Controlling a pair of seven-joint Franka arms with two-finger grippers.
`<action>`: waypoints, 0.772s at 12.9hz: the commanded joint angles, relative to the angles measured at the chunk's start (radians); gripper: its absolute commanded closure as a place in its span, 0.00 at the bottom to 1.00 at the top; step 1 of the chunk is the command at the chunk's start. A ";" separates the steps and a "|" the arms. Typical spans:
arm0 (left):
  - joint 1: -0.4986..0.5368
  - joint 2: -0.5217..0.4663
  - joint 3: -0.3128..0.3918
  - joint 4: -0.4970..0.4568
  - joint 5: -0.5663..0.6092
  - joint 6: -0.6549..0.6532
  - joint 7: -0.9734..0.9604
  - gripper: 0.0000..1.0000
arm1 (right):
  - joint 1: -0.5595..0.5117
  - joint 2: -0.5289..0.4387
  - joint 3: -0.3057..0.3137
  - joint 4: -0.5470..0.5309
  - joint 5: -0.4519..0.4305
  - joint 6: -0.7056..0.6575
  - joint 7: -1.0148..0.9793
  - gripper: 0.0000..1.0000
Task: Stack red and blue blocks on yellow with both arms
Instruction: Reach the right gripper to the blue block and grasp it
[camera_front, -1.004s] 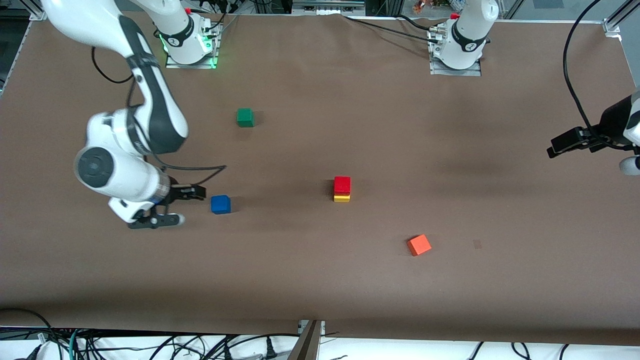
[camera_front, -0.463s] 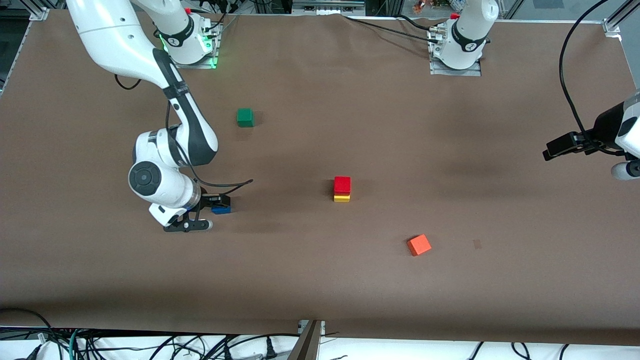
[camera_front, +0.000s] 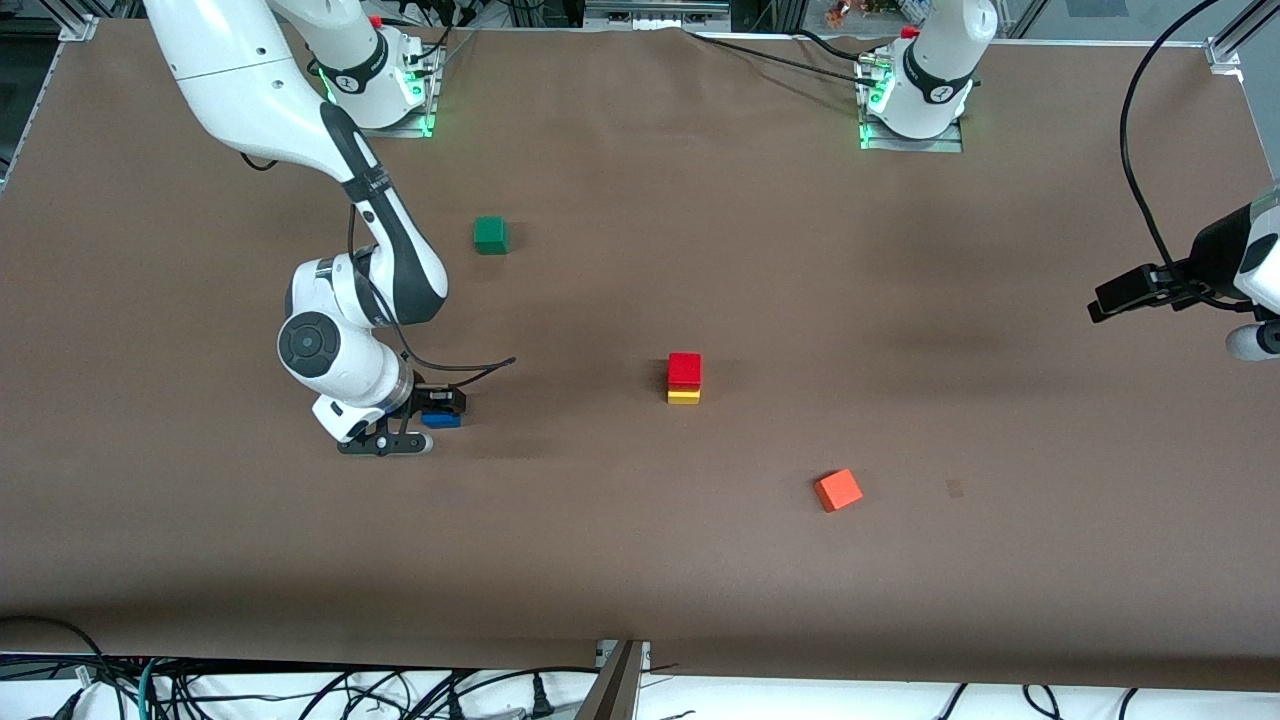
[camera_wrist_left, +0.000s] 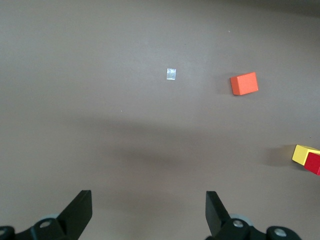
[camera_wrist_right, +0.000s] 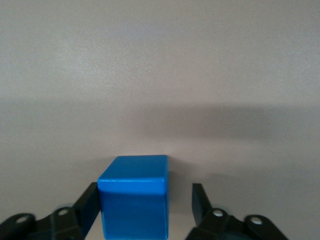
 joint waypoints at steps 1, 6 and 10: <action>0.000 0.000 -0.002 0.011 0.022 0.003 -0.004 0.00 | 0.002 -0.013 -0.001 -0.011 0.018 0.009 0.004 0.58; 0.000 0.000 -0.002 0.012 0.022 0.003 -0.002 0.00 | 0.025 -0.044 0.002 0.049 0.016 -0.075 0.001 0.66; 0.001 0.000 -0.002 0.012 0.022 0.003 -0.002 0.00 | 0.116 -0.015 0.002 0.389 0.004 -0.497 0.188 0.65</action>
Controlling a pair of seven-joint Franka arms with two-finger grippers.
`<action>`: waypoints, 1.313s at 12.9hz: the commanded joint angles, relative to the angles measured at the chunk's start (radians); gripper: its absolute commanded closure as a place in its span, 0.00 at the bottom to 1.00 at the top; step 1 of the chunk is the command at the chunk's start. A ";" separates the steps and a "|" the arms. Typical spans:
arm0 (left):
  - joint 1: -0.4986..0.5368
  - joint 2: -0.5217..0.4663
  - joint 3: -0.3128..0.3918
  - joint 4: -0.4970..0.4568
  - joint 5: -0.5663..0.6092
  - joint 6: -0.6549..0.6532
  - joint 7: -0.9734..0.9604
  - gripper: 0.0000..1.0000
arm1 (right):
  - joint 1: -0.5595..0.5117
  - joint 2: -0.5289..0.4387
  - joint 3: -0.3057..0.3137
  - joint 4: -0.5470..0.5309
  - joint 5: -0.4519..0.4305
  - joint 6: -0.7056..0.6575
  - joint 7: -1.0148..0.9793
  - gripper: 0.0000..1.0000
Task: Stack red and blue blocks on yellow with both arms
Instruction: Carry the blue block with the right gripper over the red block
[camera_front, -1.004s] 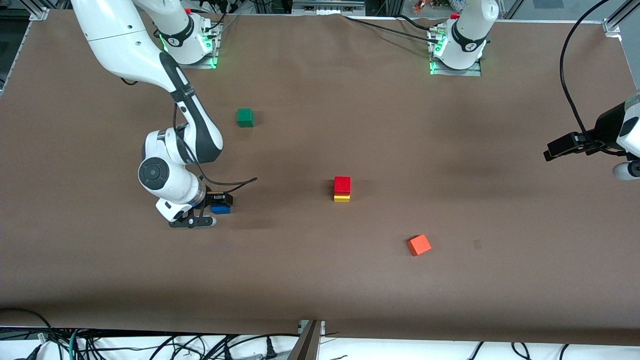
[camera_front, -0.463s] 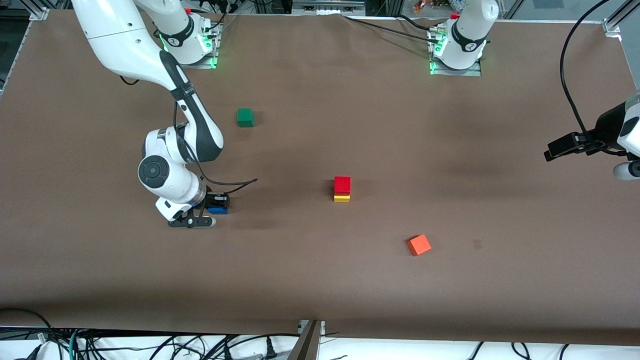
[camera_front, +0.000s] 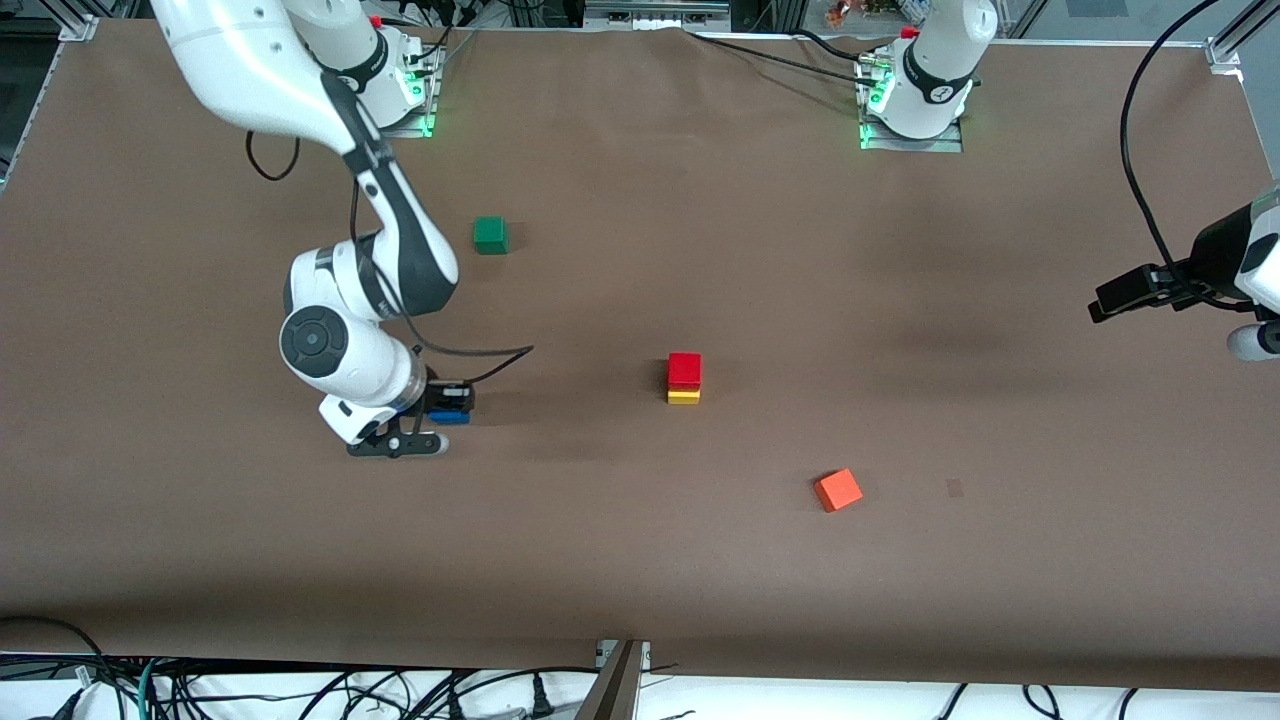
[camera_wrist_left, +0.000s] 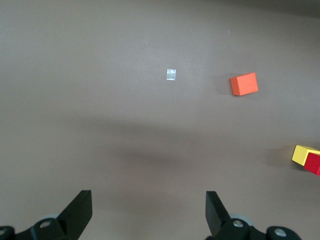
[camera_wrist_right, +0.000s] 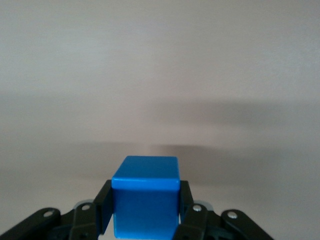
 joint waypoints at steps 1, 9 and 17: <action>0.001 0.000 -0.002 0.011 0.022 0.002 -0.002 0.00 | 0.064 0.046 -0.004 0.228 0.005 -0.221 0.125 0.65; 0.003 0.009 -0.001 0.013 0.022 0.004 -0.001 0.00 | 0.318 0.231 -0.004 0.522 0.005 -0.239 0.436 0.64; 0.001 0.029 -0.002 0.044 0.022 0.004 -0.001 0.00 | 0.393 0.310 -0.003 0.582 0.007 -0.070 0.518 0.64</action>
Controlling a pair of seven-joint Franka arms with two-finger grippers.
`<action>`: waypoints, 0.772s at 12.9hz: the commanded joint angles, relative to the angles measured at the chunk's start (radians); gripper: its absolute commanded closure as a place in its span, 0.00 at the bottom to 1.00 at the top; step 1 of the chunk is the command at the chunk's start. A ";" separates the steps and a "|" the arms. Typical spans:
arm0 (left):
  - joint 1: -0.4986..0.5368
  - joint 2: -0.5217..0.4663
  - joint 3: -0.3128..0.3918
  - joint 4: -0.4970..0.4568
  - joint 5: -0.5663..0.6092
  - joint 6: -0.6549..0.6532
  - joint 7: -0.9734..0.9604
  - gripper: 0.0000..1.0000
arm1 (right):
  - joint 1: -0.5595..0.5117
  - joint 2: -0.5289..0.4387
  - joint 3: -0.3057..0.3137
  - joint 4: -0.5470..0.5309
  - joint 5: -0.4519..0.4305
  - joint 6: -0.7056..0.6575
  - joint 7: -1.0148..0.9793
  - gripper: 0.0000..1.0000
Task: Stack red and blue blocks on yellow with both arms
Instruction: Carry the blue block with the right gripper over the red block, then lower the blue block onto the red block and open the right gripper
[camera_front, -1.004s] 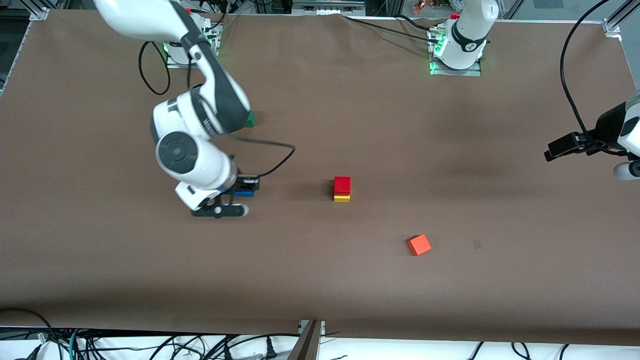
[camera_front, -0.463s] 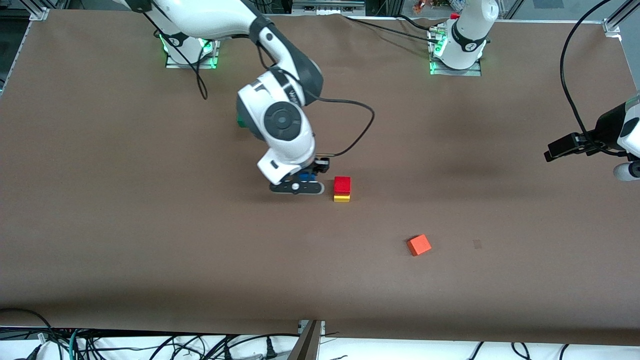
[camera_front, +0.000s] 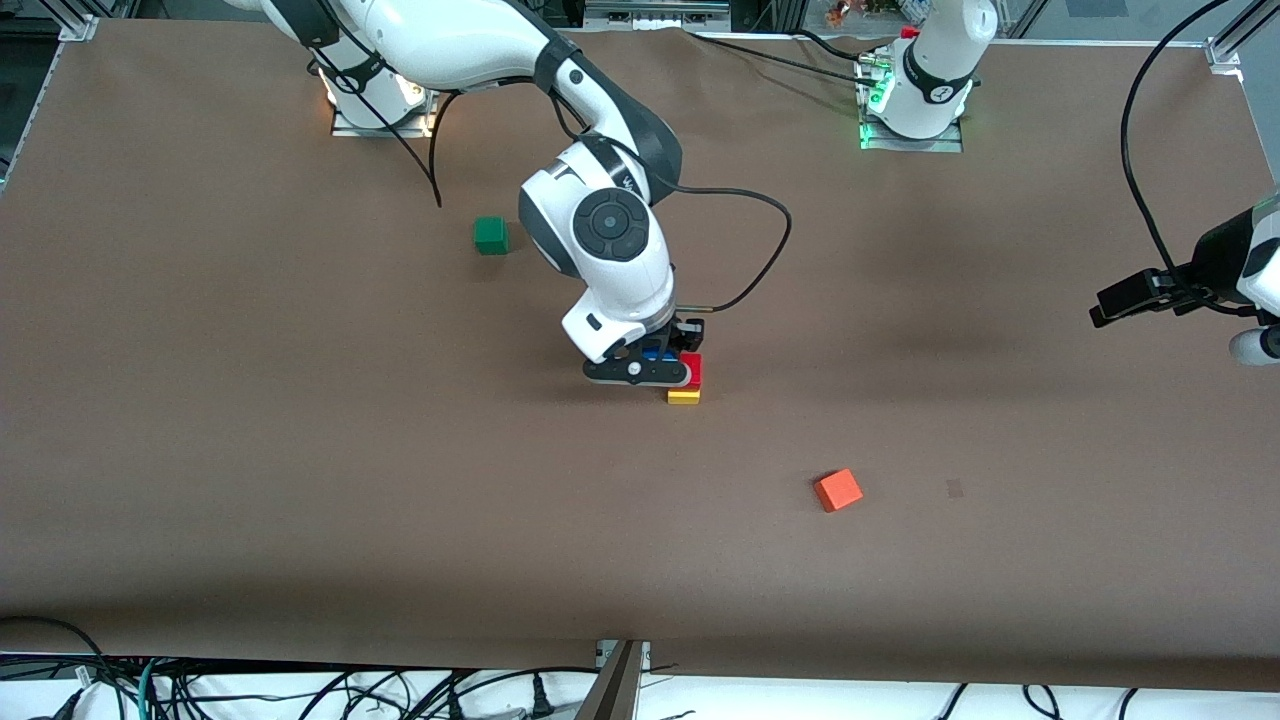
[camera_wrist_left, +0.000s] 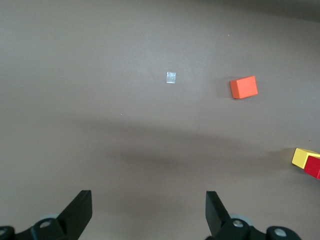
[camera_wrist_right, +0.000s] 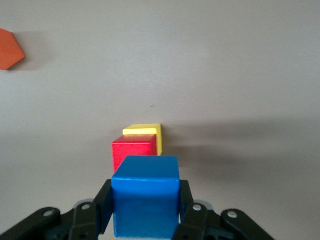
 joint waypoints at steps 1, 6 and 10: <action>0.000 0.017 -0.004 0.033 0.022 -0.005 -0.001 0.00 | 0.033 0.038 -0.010 0.048 0.002 0.024 0.017 0.64; 0.000 0.017 -0.004 0.033 0.022 -0.005 -0.001 0.00 | 0.042 0.050 -0.015 0.048 -0.015 0.057 -0.012 0.63; 0.000 0.017 -0.004 0.033 0.022 -0.005 -0.001 0.00 | 0.053 0.067 -0.018 0.048 -0.027 0.068 -0.012 0.63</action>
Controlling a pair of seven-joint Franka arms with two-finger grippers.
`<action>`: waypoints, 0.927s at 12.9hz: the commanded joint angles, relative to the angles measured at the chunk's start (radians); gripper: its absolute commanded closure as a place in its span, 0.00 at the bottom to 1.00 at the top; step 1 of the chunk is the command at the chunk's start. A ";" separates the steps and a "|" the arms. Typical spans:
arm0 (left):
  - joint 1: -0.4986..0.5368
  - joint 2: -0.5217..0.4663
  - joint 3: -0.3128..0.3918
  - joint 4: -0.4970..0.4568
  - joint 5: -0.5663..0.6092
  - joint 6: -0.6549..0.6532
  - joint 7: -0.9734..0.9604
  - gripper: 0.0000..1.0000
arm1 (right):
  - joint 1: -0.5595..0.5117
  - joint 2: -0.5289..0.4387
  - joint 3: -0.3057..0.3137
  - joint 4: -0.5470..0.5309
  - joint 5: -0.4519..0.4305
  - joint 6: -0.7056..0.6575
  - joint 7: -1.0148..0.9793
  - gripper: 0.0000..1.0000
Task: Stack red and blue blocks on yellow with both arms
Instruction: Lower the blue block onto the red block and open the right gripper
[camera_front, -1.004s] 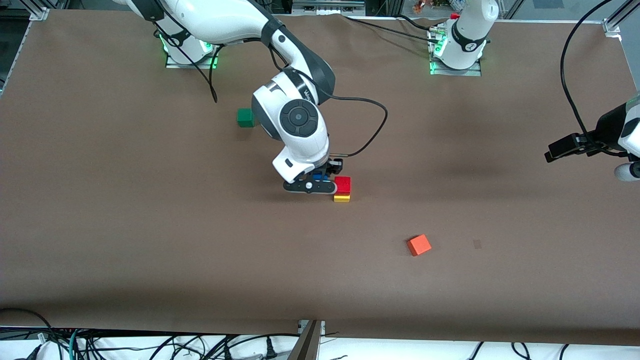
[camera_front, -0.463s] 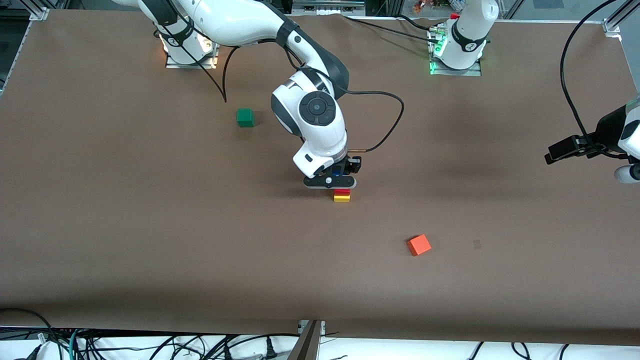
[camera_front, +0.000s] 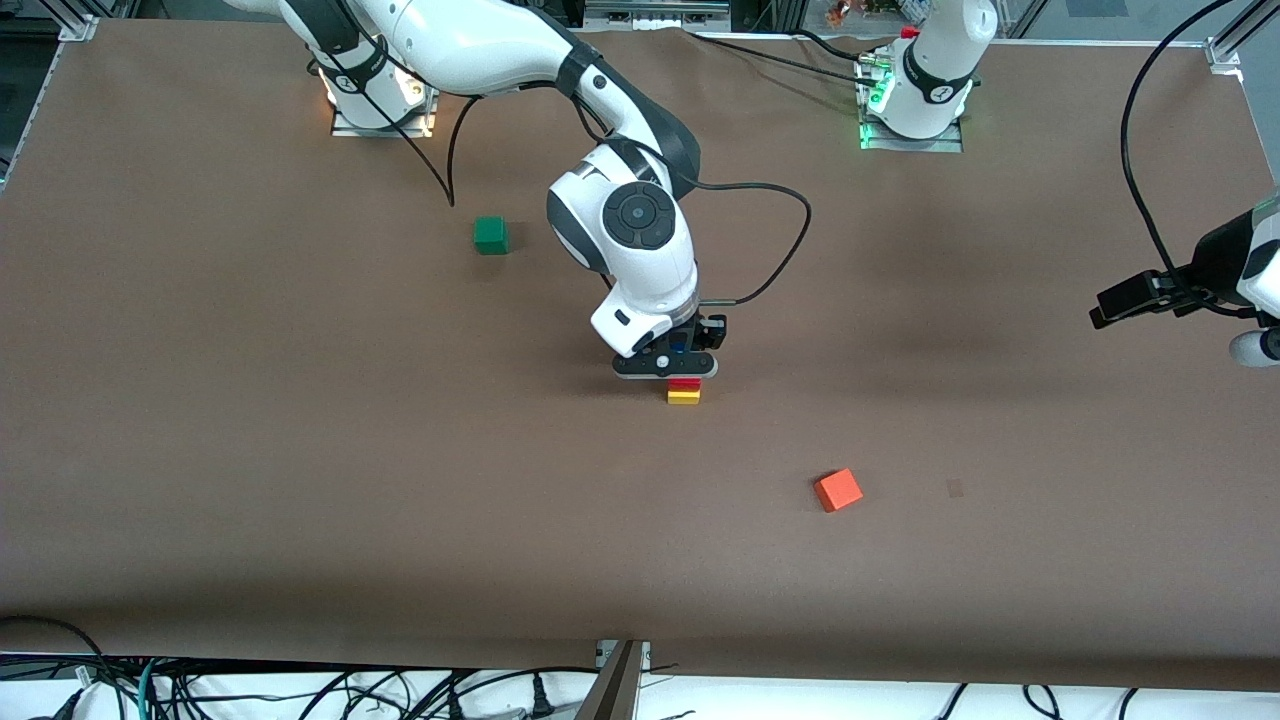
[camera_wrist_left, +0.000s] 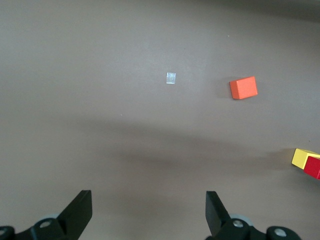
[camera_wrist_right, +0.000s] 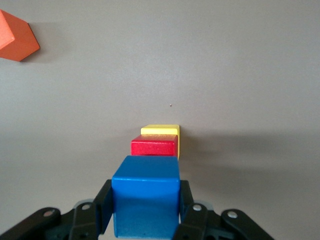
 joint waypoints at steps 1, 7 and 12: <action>0.000 0.016 -0.004 0.030 0.022 -0.005 -0.001 0.00 | 0.020 0.037 -0.013 0.042 -0.025 0.006 -0.002 0.63; 0.001 0.016 -0.004 0.030 0.022 -0.005 -0.001 0.00 | 0.026 0.046 -0.012 0.042 -0.049 0.012 -0.003 0.52; 0.001 0.017 -0.004 0.030 0.022 -0.005 -0.001 0.00 | 0.026 0.053 -0.013 0.042 -0.056 0.029 -0.002 0.37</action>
